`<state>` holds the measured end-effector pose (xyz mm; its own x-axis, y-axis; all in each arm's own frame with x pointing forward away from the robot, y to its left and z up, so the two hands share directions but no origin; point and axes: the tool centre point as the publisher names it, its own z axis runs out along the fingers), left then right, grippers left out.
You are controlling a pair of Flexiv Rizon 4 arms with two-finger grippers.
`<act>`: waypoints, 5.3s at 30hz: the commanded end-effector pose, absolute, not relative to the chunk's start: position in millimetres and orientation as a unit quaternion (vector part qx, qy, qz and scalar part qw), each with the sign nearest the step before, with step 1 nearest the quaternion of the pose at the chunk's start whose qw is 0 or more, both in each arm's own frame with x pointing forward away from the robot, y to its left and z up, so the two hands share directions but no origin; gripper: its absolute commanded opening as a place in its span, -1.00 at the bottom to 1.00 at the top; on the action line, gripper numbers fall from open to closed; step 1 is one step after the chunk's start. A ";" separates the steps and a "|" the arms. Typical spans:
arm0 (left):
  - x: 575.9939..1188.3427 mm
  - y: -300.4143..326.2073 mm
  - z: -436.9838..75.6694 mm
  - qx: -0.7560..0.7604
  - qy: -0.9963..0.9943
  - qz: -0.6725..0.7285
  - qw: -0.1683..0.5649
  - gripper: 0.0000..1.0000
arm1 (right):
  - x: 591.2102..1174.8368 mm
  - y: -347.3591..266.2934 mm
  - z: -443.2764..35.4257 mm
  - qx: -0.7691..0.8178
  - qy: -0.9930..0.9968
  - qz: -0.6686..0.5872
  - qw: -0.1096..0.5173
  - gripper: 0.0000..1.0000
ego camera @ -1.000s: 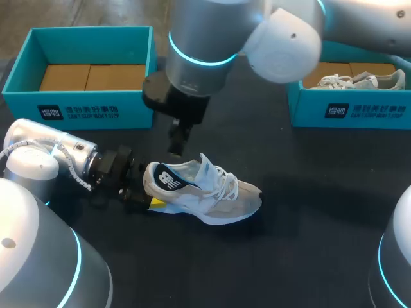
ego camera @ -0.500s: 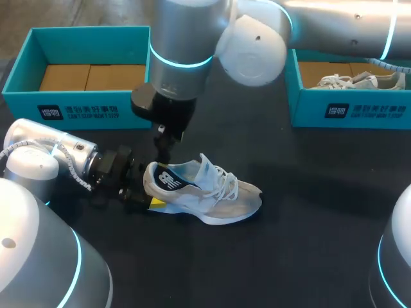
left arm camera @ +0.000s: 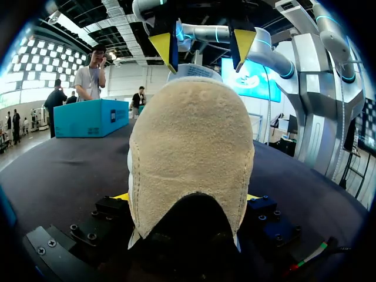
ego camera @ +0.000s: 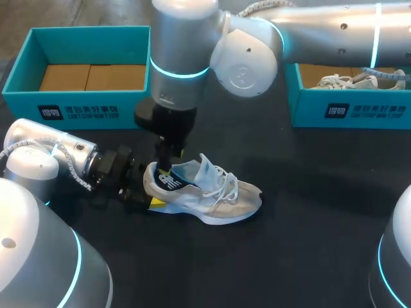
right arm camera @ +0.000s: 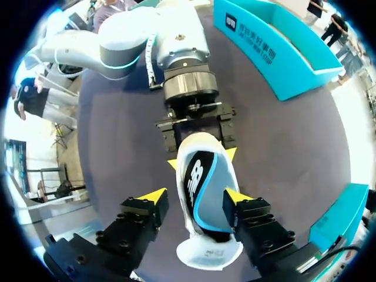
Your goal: Take the shoe out of the shoebox, open the shoe tongue, remove and reinsert the insole, then place the shoe into the shoebox
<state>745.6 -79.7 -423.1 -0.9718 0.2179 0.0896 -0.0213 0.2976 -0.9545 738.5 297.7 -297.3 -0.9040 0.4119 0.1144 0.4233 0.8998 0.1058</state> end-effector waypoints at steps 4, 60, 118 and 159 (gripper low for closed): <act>746.4 -80.6 -425.0 -0.061 -0.799 0.589 0.101 -1.00 | 741.8 301.2 -315.8 -0.225 -0.970 -0.065 0.059 0.00; 746.4 -80.6 -425.0 -0.061 -0.799 0.589 0.101 -1.00 | 735.9 299.7 -335.4 -0.242 -0.959 -0.123 0.079 -1.00; 746.4 -80.6 -425.0 -0.061 -0.799 0.589 0.101 -1.00 | 778.8 300.0 -184.5 -0.137 -0.881 -0.438 -0.118 -1.00; 746.4 -80.6 -425.0 -0.061 -0.799 0.589 0.101 -1.00 | 816.6 228.1 -38.7 -0.211 -0.776 -0.586 -0.094 -1.00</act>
